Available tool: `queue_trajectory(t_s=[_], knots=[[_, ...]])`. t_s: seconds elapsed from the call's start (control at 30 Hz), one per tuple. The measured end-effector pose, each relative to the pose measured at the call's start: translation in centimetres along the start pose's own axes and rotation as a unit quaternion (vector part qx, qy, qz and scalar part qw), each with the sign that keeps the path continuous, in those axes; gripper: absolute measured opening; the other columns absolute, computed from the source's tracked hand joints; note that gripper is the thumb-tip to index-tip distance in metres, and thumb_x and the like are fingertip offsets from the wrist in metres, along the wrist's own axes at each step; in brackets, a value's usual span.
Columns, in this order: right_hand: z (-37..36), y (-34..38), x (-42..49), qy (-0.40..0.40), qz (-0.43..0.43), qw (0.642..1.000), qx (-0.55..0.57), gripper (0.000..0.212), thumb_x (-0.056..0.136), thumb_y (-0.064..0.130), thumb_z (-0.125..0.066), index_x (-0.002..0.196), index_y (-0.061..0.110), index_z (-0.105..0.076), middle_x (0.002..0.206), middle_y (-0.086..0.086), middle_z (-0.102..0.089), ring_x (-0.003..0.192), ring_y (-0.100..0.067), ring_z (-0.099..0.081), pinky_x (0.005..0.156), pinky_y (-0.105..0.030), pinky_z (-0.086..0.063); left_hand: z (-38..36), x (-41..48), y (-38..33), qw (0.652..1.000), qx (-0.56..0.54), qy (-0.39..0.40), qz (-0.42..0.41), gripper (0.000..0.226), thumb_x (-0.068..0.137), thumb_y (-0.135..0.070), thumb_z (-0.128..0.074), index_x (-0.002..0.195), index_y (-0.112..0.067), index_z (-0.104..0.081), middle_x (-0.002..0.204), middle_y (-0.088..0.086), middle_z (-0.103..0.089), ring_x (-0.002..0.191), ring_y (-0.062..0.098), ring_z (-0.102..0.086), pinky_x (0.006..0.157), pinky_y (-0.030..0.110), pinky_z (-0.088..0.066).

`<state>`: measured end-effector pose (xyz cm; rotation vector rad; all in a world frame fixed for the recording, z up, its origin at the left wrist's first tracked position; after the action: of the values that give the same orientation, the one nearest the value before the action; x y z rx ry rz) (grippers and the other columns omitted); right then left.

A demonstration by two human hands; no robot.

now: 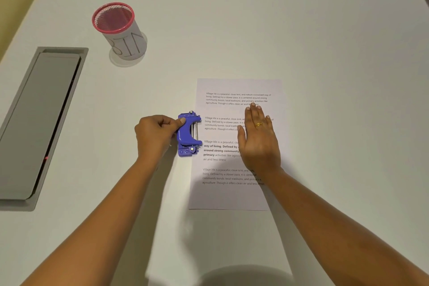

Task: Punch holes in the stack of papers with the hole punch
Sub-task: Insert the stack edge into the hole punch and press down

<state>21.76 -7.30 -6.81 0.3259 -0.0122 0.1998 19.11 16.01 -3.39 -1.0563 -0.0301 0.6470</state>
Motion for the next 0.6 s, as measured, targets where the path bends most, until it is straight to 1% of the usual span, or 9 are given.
queue_trajectory(t_s=[0.13,0.27,0.37,0.5,0.57,0.6], knots=[[0.0,-0.1,0.0,0.01,-0.004,1.0,0.003,0.052,0.098,0.026,-0.031,0.145,0.005,-0.023,0.155,-0.01,-0.02,0.145,-0.021,-0.015,0.118,-0.032,-0.004,1.4,1.3,0.4,1.0,-0.004,-0.019,0.011,0.027,0.076,-0.025,-0.073,0.056,-0.013,-0.061,0.058,0.006,-0.061,0.051,0.018,-0.049,0.066,0.032,-0.047],[0.0,-0.1,0.0,0.012,-0.005,1.0,0.007,0.052,0.098,0.027,-0.031,0.145,0.005,-0.023,0.155,-0.01,-0.02,0.145,-0.02,-0.014,0.119,-0.032,-0.004,3.4,2.5,0.8,0.999,0.013,-0.028,0.008,0.026,0.076,-0.025,-0.074,0.056,-0.015,-0.06,0.057,0.002,-0.06,0.05,0.014,-0.051,0.066,0.03,-0.048],[-0.1,-0.2,0.0,0.015,-0.008,1.0,0.016,0.052,0.098,0.027,-0.031,0.145,0.006,-0.023,0.156,-0.009,-0.02,0.145,-0.019,-0.014,0.119,-0.033,-0.004,4.8,3.2,1.2,0.999,0.032,-0.04,0.008,0.024,0.075,-0.025,-0.074,0.058,-0.014,-0.062,0.059,0.001,-0.061,0.051,0.015,-0.052,0.066,0.03,-0.049],[-0.2,-0.3,0.1,0.023,-0.012,0.999,0.023,0.052,0.098,0.027,-0.03,0.146,0.006,-0.021,0.156,-0.008,-0.018,0.146,-0.018,-0.012,0.119,-0.032,-0.002,6.6,3.5,1.7,0.996,0.066,-0.057,0.011,0.021,0.076,-0.024,-0.073,0.071,-0.005,-0.067,0.06,0.002,-0.06,0.051,0.017,-0.051,0.069,0.031,-0.047],[-0.2,-0.3,0.1,0.026,-0.014,0.999,0.016,0.053,0.098,0.028,-0.029,0.146,0.007,-0.02,0.157,-0.007,-0.017,0.146,-0.018,-0.011,0.119,-0.031,-0.002,7.0,3.4,1.6,0.995,0.079,-0.066,0.008,0.021,0.078,-0.025,-0.072,0.076,-0.004,-0.068,0.064,0.006,-0.061,0.053,0.018,-0.053,0.067,0.027,-0.046],[-0.2,-0.3,0.2,0.028,-0.015,0.999,0.013,0.053,0.099,0.029,-0.028,0.146,0.007,-0.019,0.157,-0.007,-0.016,0.146,-0.017,-0.011,0.119,-0.031,-0.001,7.2,3.2,1.3,0.993,0.089,-0.078,0.003,0.019,0.079,-0.025,-0.07,0.08,-0.006,-0.068,0.069,0.006,-0.062,0.055,0.015,-0.056,0.065,0.022,-0.045]])
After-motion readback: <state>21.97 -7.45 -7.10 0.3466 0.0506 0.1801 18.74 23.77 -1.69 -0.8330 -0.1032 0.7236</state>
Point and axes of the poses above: each hand's wrist, its own x-axis towards the middle knuckle, its own z-axis out of the back of the hand, y = z × x, the point moved 7 cm from there along x, towards the middle knuckle
